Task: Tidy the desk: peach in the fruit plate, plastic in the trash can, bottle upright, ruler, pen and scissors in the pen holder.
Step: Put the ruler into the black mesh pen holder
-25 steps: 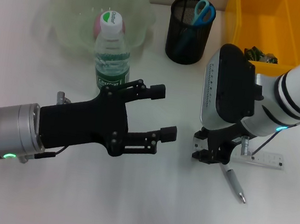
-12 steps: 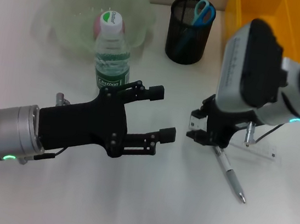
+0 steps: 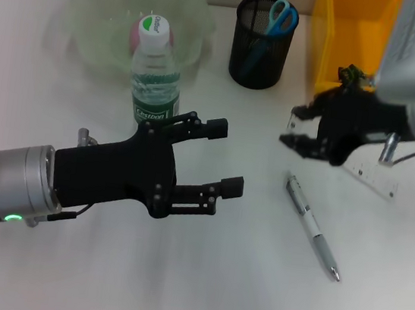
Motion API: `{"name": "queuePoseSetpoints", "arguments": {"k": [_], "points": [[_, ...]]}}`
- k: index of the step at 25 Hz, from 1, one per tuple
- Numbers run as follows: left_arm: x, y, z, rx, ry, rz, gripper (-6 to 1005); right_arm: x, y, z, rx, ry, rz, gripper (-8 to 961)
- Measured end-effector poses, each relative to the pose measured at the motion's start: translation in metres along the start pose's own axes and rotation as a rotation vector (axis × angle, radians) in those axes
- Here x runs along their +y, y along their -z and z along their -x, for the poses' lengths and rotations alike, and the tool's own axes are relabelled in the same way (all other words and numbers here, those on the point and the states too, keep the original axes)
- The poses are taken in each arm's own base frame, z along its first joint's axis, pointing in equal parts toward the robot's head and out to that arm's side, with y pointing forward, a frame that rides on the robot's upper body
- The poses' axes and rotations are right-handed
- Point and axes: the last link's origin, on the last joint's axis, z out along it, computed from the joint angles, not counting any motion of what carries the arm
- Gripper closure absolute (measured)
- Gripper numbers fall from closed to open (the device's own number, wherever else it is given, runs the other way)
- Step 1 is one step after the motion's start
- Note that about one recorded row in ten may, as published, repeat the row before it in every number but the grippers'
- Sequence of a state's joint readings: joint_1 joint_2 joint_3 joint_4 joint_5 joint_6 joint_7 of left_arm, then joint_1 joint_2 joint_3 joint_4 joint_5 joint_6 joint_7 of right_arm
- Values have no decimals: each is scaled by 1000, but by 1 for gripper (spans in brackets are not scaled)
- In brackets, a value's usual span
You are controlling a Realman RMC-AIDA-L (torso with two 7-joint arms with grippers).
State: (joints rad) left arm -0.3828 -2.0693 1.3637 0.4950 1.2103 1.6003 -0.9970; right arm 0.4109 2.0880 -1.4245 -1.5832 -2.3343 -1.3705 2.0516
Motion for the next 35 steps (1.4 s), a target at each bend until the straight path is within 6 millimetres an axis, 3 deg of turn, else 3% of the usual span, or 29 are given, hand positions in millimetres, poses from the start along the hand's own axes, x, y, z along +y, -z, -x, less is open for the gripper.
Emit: {"name": "queuePoseSetpoints", "arguments": {"k": [6,19,35], "points": [[0,0,0,-1,-2,0,168,-15,14,11,-125,-51,-54,557],[-2,0,1,-6,-2,-8,168,-40,22,36,-418,-49,-250,558],[-7,-4,2,-16,10,-35,168,-65,6,15,-779,-133,-398,558]]}}
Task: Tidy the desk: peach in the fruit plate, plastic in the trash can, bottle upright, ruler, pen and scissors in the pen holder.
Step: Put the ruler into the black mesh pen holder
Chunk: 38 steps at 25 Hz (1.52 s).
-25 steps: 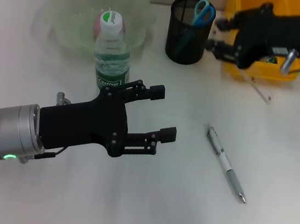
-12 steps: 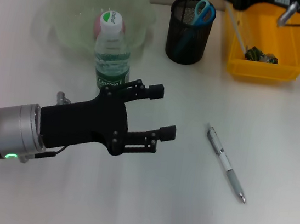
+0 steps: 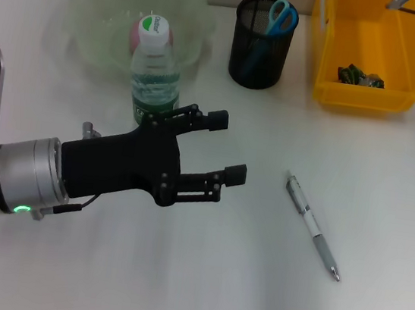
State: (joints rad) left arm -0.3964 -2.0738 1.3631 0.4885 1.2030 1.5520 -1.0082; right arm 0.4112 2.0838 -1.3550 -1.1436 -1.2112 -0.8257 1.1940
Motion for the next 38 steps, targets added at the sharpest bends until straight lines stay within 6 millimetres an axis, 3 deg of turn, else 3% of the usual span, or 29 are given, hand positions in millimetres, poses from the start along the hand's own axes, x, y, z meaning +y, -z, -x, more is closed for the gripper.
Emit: {"name": "queuePoseSetpoints", "arguments": {"k": [20,38], "points": [[-13,-5,-11,34,-2,-35,168,3,-47,-36,-92,-6,-64,559],[-21,-13,-18,33,26,-43,168,13,-60,-61,-28,-42,-78,558]]}}
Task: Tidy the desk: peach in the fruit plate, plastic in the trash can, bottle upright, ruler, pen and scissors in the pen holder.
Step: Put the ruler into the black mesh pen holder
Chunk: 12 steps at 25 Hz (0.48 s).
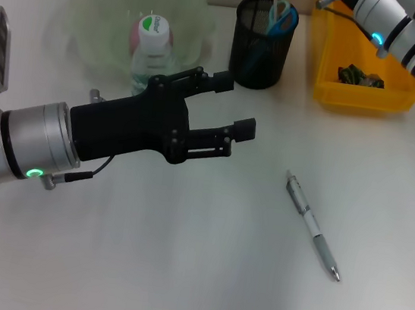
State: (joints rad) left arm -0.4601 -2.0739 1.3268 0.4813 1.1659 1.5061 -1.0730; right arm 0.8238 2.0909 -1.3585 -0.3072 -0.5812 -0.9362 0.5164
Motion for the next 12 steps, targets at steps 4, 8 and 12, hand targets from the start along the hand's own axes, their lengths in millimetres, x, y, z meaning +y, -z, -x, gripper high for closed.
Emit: {"name": "queuePoseSetpoints", "arguments": {"k": [4,8,12], "points": [[0,0,0,0,-1,1,168,3,-2,-5,22,-8,9,558],[0,0,0,0,0,1,168,5,-3,-6,32,-8,18,559],[0,0,0,-1,1,0,168,6,-3,-8,44,-5,19,559]]}}
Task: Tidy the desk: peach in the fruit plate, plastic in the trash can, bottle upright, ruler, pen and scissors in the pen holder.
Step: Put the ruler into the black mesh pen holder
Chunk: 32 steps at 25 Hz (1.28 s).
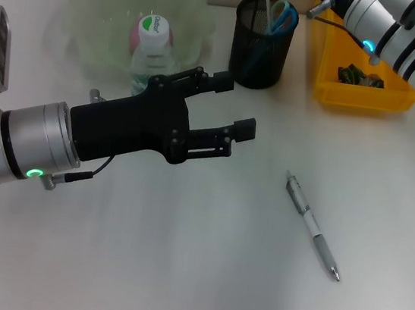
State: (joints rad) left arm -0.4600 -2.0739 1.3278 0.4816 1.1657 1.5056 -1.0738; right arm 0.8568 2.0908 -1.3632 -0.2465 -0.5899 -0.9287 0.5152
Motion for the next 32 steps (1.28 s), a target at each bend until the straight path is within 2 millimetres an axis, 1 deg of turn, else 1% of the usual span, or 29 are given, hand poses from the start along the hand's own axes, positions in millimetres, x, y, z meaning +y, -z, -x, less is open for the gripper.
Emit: {"name": "queuePoseSetpoints", "arguments": {"k": [9,14,24,30,32], "points": [[1,0,1,-2,2,2,168,0,-2,-4,31,5,-6,558],[1,0,1,-3,2,2,168,5,-3,-6,41,17,21,555],[1,0,1,-5,2,4,168,7,-3,-6,46,22,27,548],[1,0,1,-6,1,4,168,6,-1,-5,34,17,23,367],[1,0,1,-6,1,4,168,5,0,-3,19,10,20,363]]}}
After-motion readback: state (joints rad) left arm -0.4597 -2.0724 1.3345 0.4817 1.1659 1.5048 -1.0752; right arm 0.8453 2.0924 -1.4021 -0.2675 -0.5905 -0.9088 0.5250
